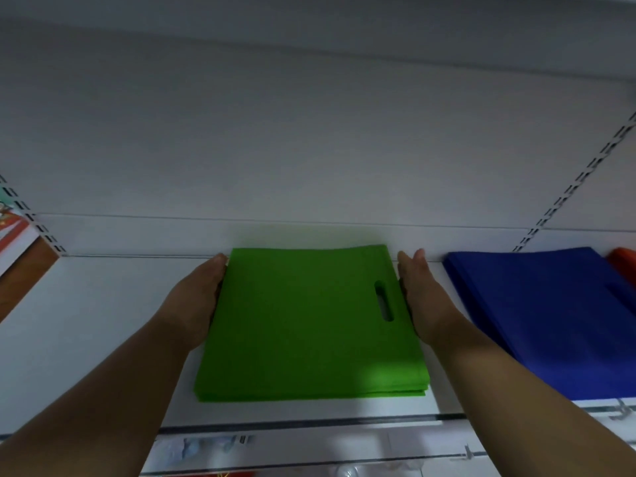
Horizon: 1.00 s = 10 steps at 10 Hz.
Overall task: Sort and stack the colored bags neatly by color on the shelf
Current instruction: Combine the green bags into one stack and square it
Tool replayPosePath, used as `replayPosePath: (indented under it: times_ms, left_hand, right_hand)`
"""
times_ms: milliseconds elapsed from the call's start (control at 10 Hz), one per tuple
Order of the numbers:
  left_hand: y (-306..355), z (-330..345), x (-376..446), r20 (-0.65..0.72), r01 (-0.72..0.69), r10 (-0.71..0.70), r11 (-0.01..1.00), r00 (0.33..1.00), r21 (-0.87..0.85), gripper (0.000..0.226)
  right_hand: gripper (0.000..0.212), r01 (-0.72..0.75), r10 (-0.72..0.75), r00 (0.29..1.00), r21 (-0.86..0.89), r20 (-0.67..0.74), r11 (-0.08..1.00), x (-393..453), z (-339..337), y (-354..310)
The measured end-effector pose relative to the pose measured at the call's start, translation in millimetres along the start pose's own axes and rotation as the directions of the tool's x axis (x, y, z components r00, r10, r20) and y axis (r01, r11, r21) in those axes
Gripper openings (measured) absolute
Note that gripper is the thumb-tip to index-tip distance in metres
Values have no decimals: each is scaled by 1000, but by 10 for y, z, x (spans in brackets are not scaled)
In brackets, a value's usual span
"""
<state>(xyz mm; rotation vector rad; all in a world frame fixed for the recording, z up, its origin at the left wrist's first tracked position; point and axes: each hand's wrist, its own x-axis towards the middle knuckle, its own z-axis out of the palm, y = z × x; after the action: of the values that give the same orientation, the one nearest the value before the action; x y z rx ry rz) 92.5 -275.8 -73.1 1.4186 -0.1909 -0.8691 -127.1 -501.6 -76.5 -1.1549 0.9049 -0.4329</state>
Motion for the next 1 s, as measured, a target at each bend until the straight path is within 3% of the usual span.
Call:
replayPosePath:
  times_ms: [200,400,500,600,700,800,900,1000]
  left_hand:
    - [-28,6,126,-18,-19,19,999,1000,-37,27]
    - [46,37,109,46,-26,28,999,999,-40,30]
    - [69,68,102,41,-32,32,999,999,-17,30]
    - [128,65,-21,44,-13,17,997,999,-76,40]
    - [-59,-185,-76,-41,-27,25,998,999,-49,42]
    - [-297,-331,-210,-56,-50,52,998,997,31,37]
    - [-293,-167,-359,-66,4,-2,1000,998,22,25]
    - [-218,-113,-470,-114,-7,10,1000,993,24,29]
  right_hand:
    - [43,-21,19,1000,-80,-25,997,89,15,-20]
    - [64,8,-10,1000,-84,-26,996,183,12,-11]
    - [64,29,-33,999,-148,-30,989,189,38,-58]
    - [68,12,-11,1000,-98,7,995,96,25,-108]
    - [62,-117,118,992,26,-42,993,-12,-112,25]
    - [64,-169,107,984,-585,-139,793,-317,-149,120]
    - [44,-80,98,990,-168,98,982,-575,-22,96]
    - [34,61,-61,998,-64,8,996,-672,-81,183]
